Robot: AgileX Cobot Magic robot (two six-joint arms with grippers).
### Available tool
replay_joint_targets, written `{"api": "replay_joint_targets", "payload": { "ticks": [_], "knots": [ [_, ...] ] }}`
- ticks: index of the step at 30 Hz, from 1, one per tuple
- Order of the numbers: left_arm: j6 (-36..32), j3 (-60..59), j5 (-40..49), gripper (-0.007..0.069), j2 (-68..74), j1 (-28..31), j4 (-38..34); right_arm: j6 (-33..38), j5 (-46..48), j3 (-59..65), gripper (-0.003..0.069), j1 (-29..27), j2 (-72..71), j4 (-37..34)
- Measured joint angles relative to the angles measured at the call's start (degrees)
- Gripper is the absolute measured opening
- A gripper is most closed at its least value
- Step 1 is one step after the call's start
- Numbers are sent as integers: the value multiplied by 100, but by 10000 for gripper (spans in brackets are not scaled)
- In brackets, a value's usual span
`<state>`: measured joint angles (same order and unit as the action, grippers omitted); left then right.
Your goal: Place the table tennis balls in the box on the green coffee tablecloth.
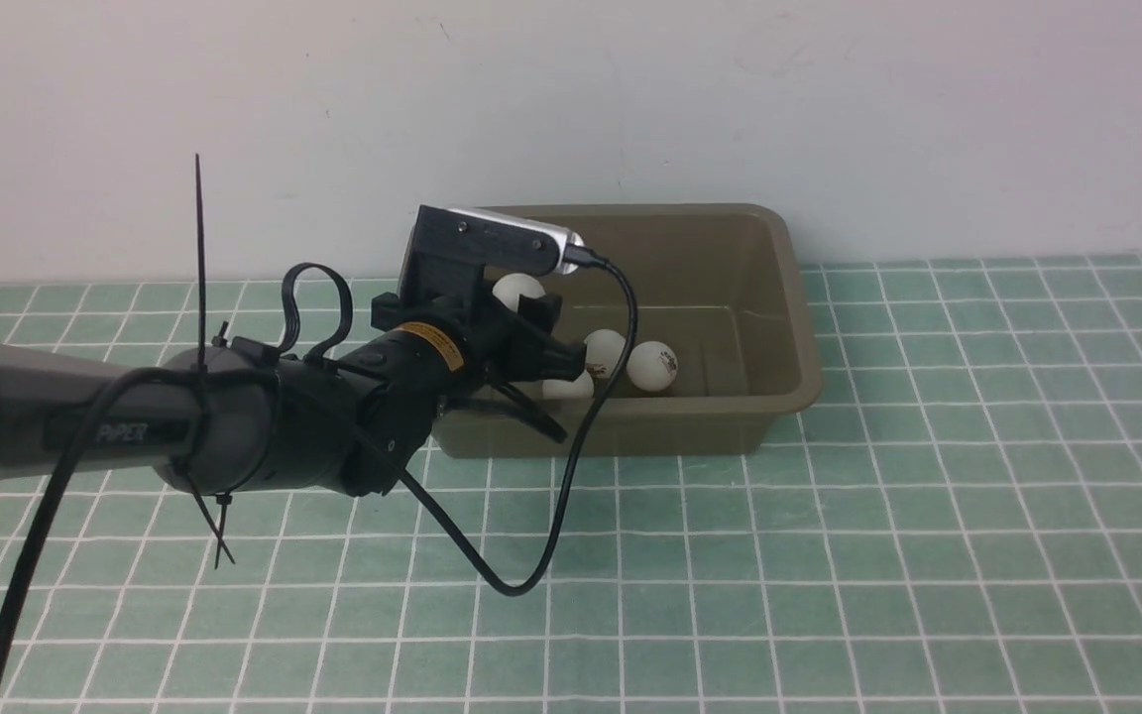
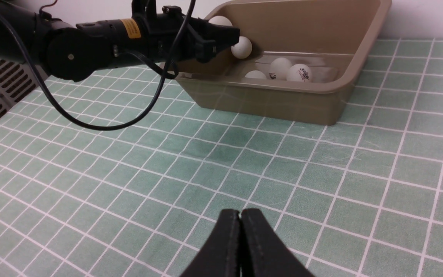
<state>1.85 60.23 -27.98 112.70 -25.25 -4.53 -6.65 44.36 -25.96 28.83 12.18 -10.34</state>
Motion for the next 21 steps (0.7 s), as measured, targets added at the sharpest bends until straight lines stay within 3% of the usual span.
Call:
{"api": "replay_joint_targets", "payload": {
  "ticks": [7,10,14,18,21],
  "knots": [
    [-329,3,240,385,0,0,14,0,-2,0,-18,0,0,-60],
    [-347,3,354,489,0,0,-5,0,-7,0,-18,0,0,-111],
    [-369,3,357,545,0,0,-9,0,-7,0,-18,0,0,-151],
    [-406,3,399,511,-312,0,-3,0,-36,0,-18,0,0,-163],
    [-422,-2,415,356,-978,-6,-3,5,-100,0,-18,0,0,-163]
  ]
}}
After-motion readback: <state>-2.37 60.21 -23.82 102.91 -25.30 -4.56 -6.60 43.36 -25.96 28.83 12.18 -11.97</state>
